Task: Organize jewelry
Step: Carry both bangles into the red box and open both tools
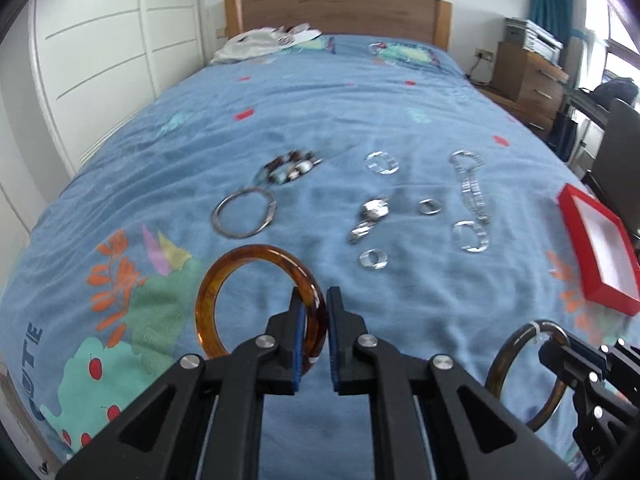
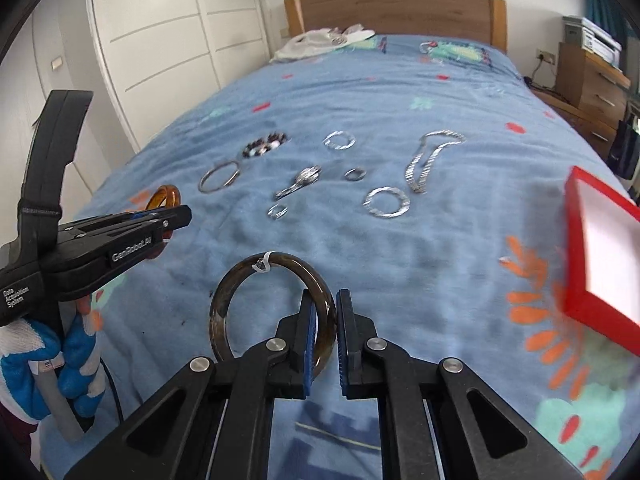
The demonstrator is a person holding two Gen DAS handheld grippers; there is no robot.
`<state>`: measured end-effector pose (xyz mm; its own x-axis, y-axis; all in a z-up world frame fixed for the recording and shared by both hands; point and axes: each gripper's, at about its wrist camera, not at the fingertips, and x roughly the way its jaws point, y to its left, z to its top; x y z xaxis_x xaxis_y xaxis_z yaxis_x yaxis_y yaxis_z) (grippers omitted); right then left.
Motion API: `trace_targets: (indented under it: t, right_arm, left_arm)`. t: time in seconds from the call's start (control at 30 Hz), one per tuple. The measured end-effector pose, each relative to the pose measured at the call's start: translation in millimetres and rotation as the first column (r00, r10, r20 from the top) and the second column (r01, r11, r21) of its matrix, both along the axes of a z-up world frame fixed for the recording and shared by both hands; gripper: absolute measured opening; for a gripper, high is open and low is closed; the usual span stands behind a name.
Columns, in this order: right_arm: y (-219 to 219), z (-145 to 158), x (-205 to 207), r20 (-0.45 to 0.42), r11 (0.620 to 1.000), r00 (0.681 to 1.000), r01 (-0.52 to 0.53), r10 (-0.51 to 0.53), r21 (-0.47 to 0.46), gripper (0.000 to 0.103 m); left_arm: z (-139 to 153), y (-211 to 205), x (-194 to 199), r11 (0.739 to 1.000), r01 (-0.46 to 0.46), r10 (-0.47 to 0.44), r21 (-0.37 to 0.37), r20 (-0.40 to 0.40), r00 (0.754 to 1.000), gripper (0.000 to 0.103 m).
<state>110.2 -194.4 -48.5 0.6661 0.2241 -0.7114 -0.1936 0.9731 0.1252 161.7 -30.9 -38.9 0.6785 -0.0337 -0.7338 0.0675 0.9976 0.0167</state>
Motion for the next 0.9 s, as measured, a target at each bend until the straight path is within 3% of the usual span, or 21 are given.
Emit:
trace_targets:
  t: [0.23,0.37,0.53,0.7,0.9]
  right_arm:
    - [-104.8,31.4,-25.5,0.043,0.983,0.983,0.181,-0.181,-0.013,0.009]
    - [-176.8,43.2,-27.9,0.060,0.951,0.952,0.305,-0.302,-0.056,0.010]
    - [-249.7,45.3,-18.5,0.065,0.908,0.914,0.406,-0.401,-0.106,0.010]
    - [-290.3,30.4,0.2,0.040,0.890,0.899,0.438,-0.437,-0.128,0.010]
    - [-313.6,6.8,10.4,0.002,0.895,0.907,0.416,-0.421,-0.160,0.010]
  left_arm:
    - [35.3,-100.3,-13.1,0.979,0.200,-0.199,-0.025,0.032,0.979,0.009]
    - [43.0,-174.0,-10.0,0.942,0.333,-0.331,-0.050,0.032,0.943,0.009]
    - [48.0,-270.0,1.8,0.869,0.487,-0.485,-0.088,0.040,0.874,0.009]
    - [30.6,-341.2,19.5,0.822,0.558,-0.561,-0.109,0.005,0.828,0.009]
    - [-12.8,-382.9,40.5,0.813,0.576,-0.582,-0.088,-0.069,0.810,0.009]
